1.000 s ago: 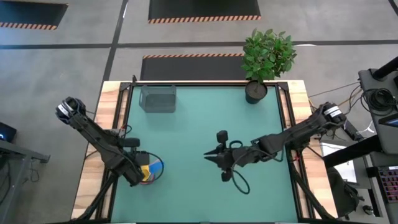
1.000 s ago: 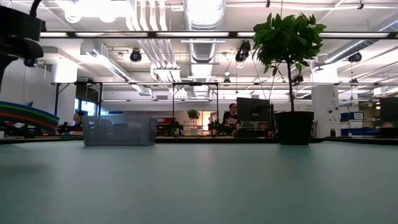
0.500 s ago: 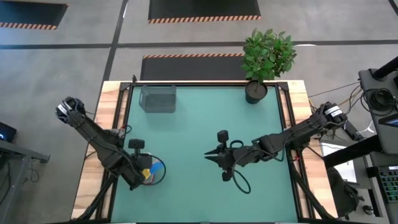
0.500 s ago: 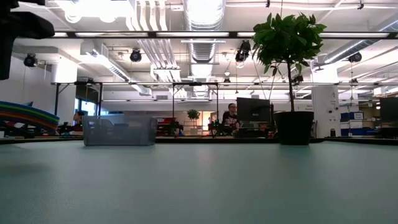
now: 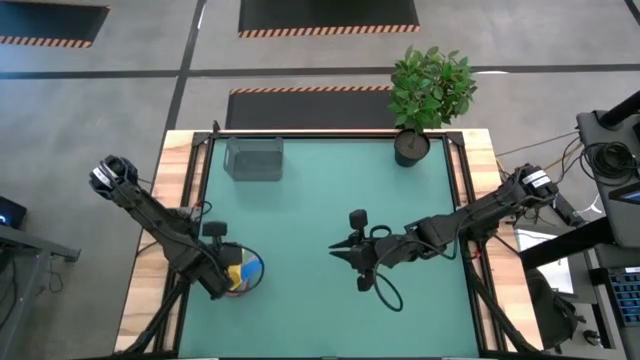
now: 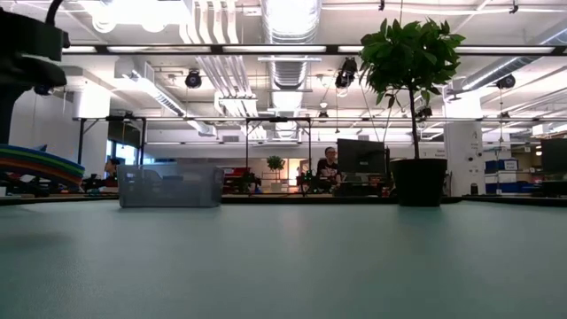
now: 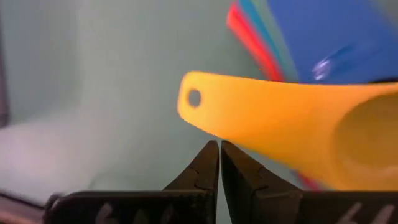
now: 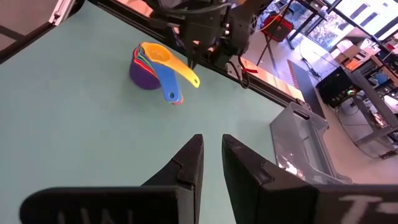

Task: Nest measuring cups in basket
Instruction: Stack the yellow measuring cup on top of the blue measuring cup

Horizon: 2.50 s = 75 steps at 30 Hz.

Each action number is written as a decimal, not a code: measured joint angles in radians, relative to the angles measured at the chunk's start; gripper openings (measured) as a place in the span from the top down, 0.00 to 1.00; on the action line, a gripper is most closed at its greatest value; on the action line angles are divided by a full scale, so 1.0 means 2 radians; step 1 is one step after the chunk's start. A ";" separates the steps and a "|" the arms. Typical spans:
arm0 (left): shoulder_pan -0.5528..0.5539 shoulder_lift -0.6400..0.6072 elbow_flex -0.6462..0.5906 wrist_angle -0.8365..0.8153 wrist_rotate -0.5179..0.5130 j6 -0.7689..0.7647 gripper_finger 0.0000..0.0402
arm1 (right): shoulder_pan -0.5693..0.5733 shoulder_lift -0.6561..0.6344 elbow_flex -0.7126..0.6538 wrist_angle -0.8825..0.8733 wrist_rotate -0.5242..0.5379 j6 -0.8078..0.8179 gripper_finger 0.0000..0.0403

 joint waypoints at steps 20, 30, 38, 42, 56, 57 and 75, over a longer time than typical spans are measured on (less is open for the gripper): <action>-0.001 -0.001 0.052 0.000 -0.053 0.122 1.00 | 0.000 0.000 0.000 0.000 0.000 0.000 0.88; 0.000 -0.001 0.013 0.017 -0.057 0.096 1.00 | 0.000 0.000 0.000 0.000 0.000 0.000 0.88; 0.000 -0.001 0.013 0.043 -0.056 0.116 1.00 | 0.000 0.000 0.000 0.000 0.000 0.000 0.88; 0.000 -0.001 0.013 0.054 -0.048 0.117 1.00 | 0.000 0.000 0.000 0.000 0.000 0.000 0.88; -0.001 -0.003 0.036 0.047 -0.046 0.149 1.00 | 0.000 0.000 0.000 0.000 0.000 0.000 0.88; -0.001 -0.003 0.036 0.039 -0.046 0.149 1.00 | 0.000 0.000 0.000 0.000 0.000 0.000 0.88; -0.001 -0.003 -0.003 0.059 -0.035 0.132 1.00 | 0.000 0.000 0.000 0.000 0.000 0.001 0.88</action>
